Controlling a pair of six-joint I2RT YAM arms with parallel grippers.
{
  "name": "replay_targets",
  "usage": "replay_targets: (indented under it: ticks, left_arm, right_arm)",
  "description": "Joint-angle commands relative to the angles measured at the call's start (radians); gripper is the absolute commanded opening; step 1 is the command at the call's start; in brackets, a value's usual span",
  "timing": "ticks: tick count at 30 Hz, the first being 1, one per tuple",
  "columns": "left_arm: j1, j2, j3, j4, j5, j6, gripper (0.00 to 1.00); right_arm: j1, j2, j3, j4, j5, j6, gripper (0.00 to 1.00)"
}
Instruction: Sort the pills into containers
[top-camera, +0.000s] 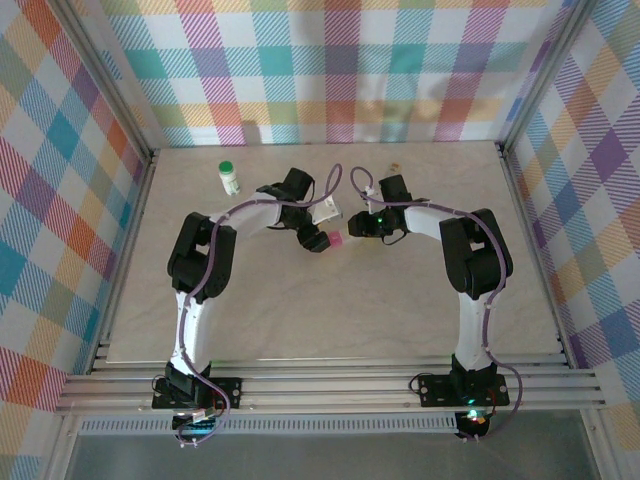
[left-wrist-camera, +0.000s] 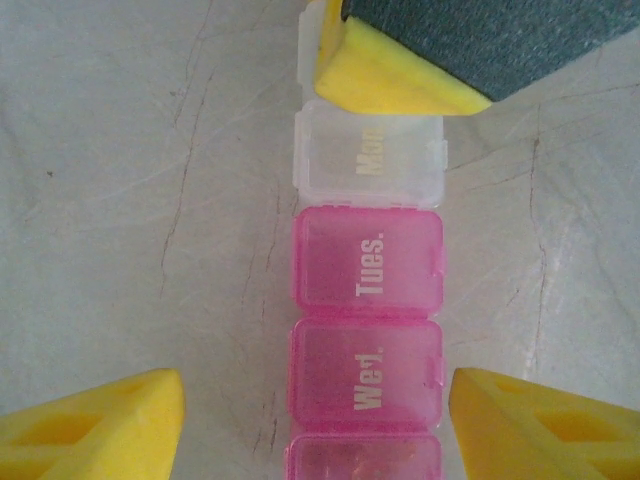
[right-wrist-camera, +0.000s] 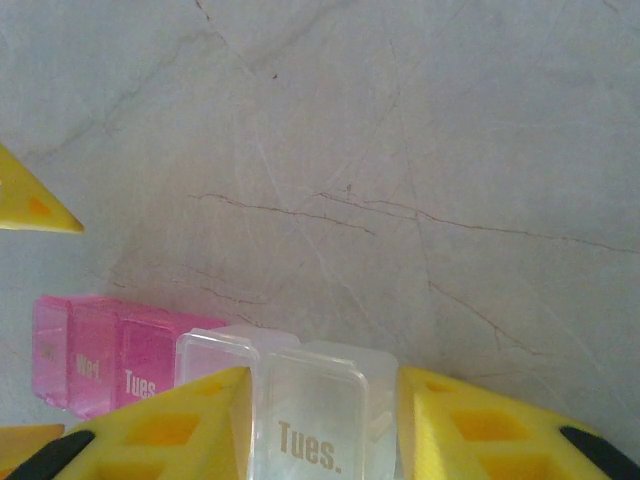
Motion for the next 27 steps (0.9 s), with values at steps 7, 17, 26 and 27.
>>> replay_targets:
  ticks: [7,17,26,27]
  left_arm:
    - [-0.029,0.045,0.073,-0.083,0.005,0.022,0.70]
    - [-0.033,0.061,0.091,-0.110,-0.014,0.035,0.70]
    - [-0.041,0.072,0.109,-0.119,-0.023,0.036,0.66]
    - [-0.042,0.076,0.114,-0.122,-0.024,0.033,0.65]
  right_arm:
    - [0.004,0.056,-0.030,-0.076,0.012,0.001,0.39]
    - [0.004,0.058,-0.029,-0.076,0.013,0.000,0.39]
    - [0.004,0.059,-0.027,-0.081,0.015,-0.001,0.39]
    - [0.004,0.059,-0.028,-0.081,0.015,-0.001,0.39]
